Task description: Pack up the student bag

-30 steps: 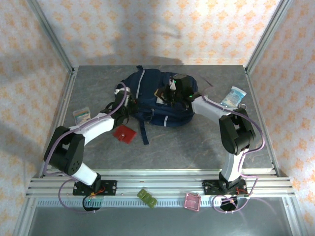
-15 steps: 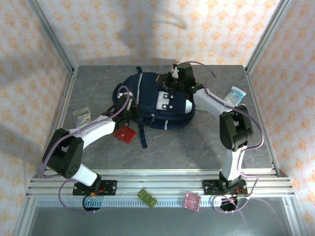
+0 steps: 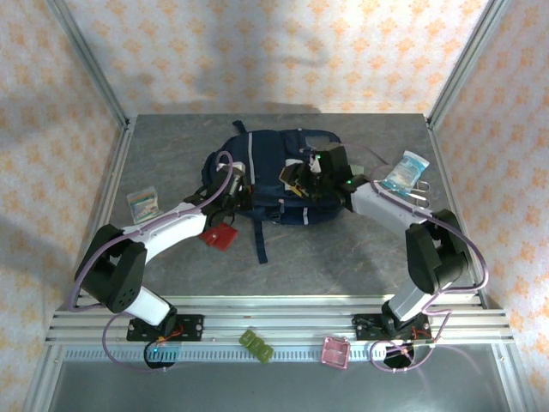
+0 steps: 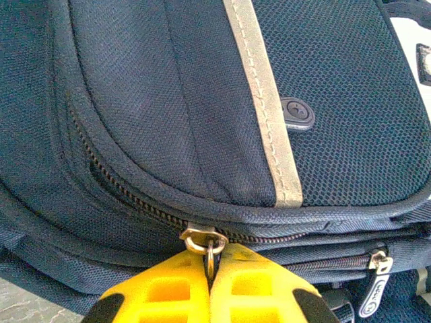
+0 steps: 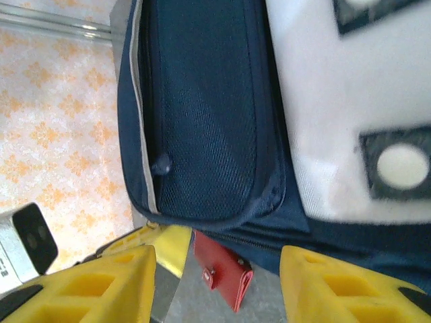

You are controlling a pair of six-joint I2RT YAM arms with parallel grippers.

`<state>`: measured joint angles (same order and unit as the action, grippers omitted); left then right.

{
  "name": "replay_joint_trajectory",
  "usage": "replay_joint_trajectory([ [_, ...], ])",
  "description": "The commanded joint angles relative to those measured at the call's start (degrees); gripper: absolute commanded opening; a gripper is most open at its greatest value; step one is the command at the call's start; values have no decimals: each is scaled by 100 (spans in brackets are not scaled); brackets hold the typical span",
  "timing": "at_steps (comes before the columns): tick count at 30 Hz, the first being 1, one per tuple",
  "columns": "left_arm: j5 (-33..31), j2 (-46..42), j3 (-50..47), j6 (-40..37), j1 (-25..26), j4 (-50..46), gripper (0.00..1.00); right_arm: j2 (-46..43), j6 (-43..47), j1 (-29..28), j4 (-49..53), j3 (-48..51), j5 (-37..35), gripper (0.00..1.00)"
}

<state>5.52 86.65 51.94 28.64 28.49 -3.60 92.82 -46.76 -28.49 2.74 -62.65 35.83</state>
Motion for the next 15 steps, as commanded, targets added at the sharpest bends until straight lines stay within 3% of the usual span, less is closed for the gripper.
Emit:
replay_joint_trajectory([
  [1, 225, -24, 220, 54, 160, 289, 0, 29, -389, -84, -490, 78, 173, 50],
  [15, 130, -70, 19, 167, 342, 447, 0, 897, -1074, -139, -604, -550, 41, 51],
])
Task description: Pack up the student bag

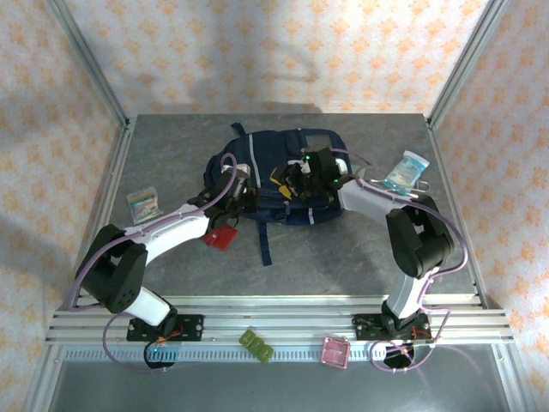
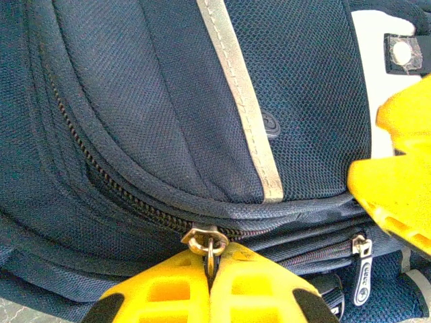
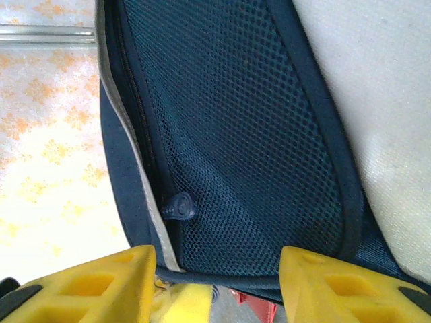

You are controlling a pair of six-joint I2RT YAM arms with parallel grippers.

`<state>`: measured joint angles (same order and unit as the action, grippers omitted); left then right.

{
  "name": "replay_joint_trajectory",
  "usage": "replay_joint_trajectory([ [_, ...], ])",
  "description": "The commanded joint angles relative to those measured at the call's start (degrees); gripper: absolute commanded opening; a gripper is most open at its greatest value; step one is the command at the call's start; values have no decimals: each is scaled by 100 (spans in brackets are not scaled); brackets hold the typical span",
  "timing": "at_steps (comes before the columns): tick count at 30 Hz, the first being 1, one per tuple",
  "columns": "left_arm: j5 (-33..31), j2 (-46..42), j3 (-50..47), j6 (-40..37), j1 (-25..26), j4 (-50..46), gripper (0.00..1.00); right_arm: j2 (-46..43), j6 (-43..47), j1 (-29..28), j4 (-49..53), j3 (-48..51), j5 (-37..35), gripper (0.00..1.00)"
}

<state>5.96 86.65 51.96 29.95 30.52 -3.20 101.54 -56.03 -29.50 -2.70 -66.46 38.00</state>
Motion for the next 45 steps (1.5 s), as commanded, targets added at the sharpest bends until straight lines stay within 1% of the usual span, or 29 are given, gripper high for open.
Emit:
replay_joint_trajectory([
  [1, 77, -75, 8, 44, 139, 423, 0, -70, -136, -38, -55, -67, -185, 52],
  [7, 108, 6, 75, 54, 138, 426, 0, -703, -116, -30, -25, 652, -398, 53],
  [11, 151, 1, 109, 90, 149, 420, 0, -841, -192, -32, -194, 928, -420, 53],
  [15, 212, -8, 100, 125, 167, 426, 0, -568, -154, -30, -294, 672, -425, 52],
  [21, 104, -9, 60, 86, 256, 364, 0, 185, -400, -30, -582, -22, -362, 48],
  [23, -27, 7, 63, 50, 261, 321, 0, 442, -472, -30, -587, -232, -317, 40],
  [24, -143, 20, 71, 43, 261, 276, 0, 536, -516, -34, -584, -293, -309, 26],
  [25, -280, 35, 78, 44, 261, 208, 0, 586, -533, -29, -628, -309, -293, 14],
  [26, -460, 53, 86, 43, 260, 124, 0, 603, -536, -30, -628, -332, -322, 5],
  [27, -667, 83, 94, 41, 256, 33, 0, 590, -496, -21, -591, -336, -394, 0],
  [31, -1263, 212, 146, 122, 76, -353, 0, 394, -348, 48, -496, -227, -588, 0],
  [33, -1456, 221, 90, 117, -153, -434, 0, 226, -246, 76, -428, -118, -758, 0],
  [39, -1432, -16, -76, 66, -993, -383, 0, -45, -75, 133, -427, 193, -980, 0],
  [45, -1371, 8, -76, -60, -1066, -509, 0, 89, 52, 135, -452, -10, -897, 0],
])
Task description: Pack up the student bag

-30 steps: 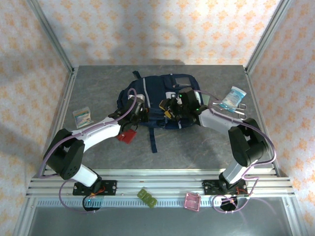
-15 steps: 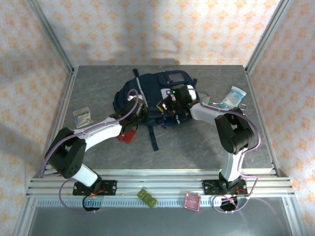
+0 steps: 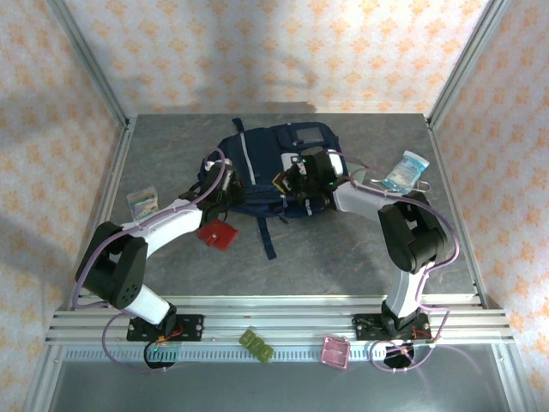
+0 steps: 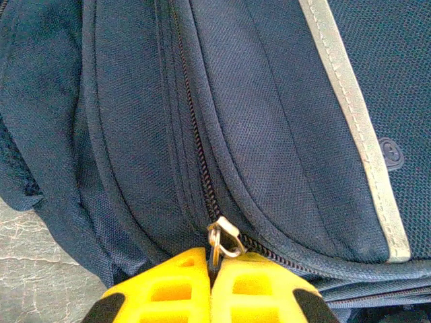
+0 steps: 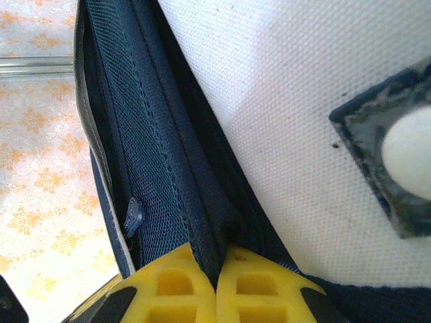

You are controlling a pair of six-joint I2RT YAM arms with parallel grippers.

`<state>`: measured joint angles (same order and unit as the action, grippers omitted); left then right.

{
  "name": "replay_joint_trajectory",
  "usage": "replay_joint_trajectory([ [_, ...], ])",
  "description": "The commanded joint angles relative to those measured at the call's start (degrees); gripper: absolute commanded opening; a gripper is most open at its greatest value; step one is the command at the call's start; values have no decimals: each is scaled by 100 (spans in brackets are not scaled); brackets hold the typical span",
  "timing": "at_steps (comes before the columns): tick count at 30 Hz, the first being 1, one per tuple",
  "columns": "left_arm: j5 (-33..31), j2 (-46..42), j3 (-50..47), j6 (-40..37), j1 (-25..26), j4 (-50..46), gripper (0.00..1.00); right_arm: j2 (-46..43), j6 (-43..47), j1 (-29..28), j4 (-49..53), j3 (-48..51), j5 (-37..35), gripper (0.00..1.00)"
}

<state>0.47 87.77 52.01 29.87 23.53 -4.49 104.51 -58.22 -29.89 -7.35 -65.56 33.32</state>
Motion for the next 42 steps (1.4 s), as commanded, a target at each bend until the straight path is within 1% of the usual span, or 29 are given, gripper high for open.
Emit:
replay_joint_trajectory([
  [1, -744, -115, -122, -53, -358, -392, 0, -167, 348, 185, 98, -204, -460, 0],
  [5, -317, -345, -430, 7, -149, -370, 0, 115, 788, 326, 544, -868, -495, 0],
  [7, -171, -417, -503, 42, 155, -353, 0, 286, 979, 431, 767, -1242, -504, 0],
  [9, -98, -363, -438, 118, 572, -323, 0, 444, 1187, 529, 1007, -1636, -585, 0],
  [12, -7, -54, -143, 241, 1047, -138, 0, 650, 1371, 661, 1266, -2071, -642, 0],
  [14, -42, 213, 157, 281, 1258, -73, 0, 709, 1432, 740, 1308, -2189, -673, 0],
  [16, -3, 452, 433, 286, 1361, -1, 0, 746, 1512, 819, 1417, -2274, -800, 0],
  [19, -142, 681, 794, 269, 1409, -151, 0, 646, 1489, 906, 1383, -2108, -695, 0],
  [20, -232, 718, 857, 228, 1410, -234, 0, 586, 1457, 906, 1353, -2003, -634, 8],
  [22, -314, 730, 866, 140, 1409, -302, 0, 466, 1342, 875, 1233, -1739, -414, 27],
  [23, -283, 716, 845, 117, 1409, -285, 0, 396, 1246, 857, 1140, -1578, -287, 33],
  [26, -113, 701, 767, 141, 1409, -180, 0, 129, 1044, 720, 817, -1037, -51, 38],
  [29, -9, 694, 702, 208, 1409, -47, 0, -96, 913, 529, 698, -663, -21, 40],
  [33, 58, 711, 709, 216, 1417, 10, 0, -173, 614, 392, 348, -366, 145, 40],
  [36, 25, 748, 720, 178, 1418, -12, 0, -25, 572, 296, 320, -477, 204, 40],
  [38, -44, 778, 716, 180, 1426, -64, 0, 122, 548, 234, 287, -600, 236, 37],
  [39, -83, 793, 722, 194, 1422, -93, 0, 182, 556, 214, 302, -665, 236, 33],
  [42, -380, 829, 717, 253, 1422, -258, 0, 322, 548, 203, 297, -715, 219, 9],
])
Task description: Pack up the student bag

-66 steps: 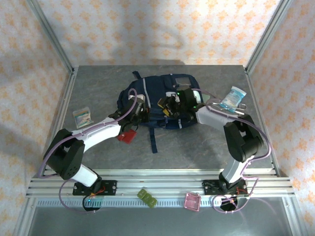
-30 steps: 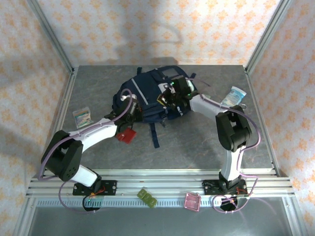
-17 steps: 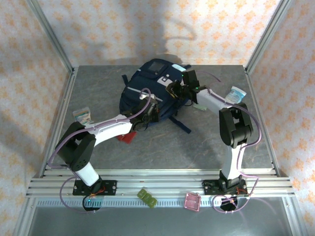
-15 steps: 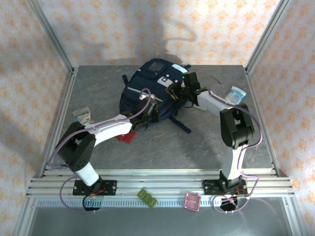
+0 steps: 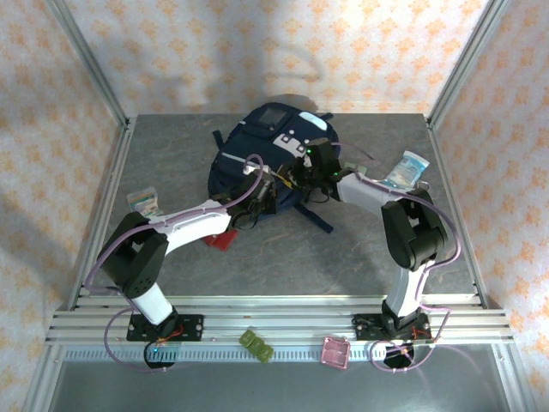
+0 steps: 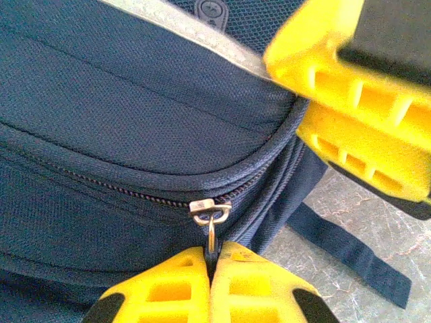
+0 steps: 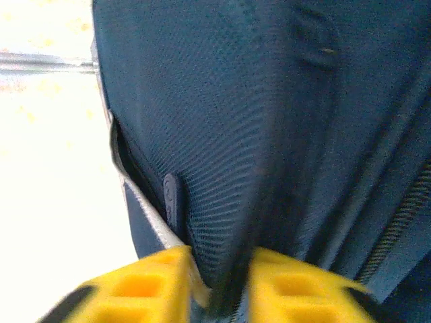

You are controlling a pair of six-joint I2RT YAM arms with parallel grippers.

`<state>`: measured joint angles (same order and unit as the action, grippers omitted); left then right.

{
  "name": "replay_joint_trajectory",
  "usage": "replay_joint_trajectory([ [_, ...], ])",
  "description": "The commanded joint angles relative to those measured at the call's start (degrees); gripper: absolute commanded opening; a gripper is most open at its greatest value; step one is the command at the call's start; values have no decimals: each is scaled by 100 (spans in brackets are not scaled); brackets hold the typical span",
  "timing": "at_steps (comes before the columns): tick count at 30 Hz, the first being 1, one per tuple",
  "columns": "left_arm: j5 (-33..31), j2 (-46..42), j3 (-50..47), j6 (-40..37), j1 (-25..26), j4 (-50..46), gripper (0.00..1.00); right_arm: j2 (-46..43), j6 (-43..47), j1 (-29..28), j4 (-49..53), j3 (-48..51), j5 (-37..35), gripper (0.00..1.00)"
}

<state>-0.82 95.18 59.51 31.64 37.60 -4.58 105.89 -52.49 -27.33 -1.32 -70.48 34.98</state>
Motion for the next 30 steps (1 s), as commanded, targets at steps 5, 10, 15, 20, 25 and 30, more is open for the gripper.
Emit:
replay_joint_trajectory([
  [5, -642, 79, -222, 165, -236, -401, 0, 126, -33, -10, -379, -104, -91, 0],
  [10, -707, -303, -638, 97, -938, -393, 0, -113, 15, 94, -404, 62, -334, 0],
  [15, -643, -539, -808, -82, -1703, -392, 0, -174, 28, 155, -470, 131, -404, 0],
  [20, -452, -501, -687, -211, -1880, -480, 0, -53, 77, 162, -430, -34, -378, 0],
  [25, -63, -656, -848, -211, -1468, -450, 0, 136, 361, 338, -80, -554, -437, 0],
  [30, 207, -496, -674, -101, -579, -294, 0, 406, 608, 679, 304, -1286, -469, 0],
])
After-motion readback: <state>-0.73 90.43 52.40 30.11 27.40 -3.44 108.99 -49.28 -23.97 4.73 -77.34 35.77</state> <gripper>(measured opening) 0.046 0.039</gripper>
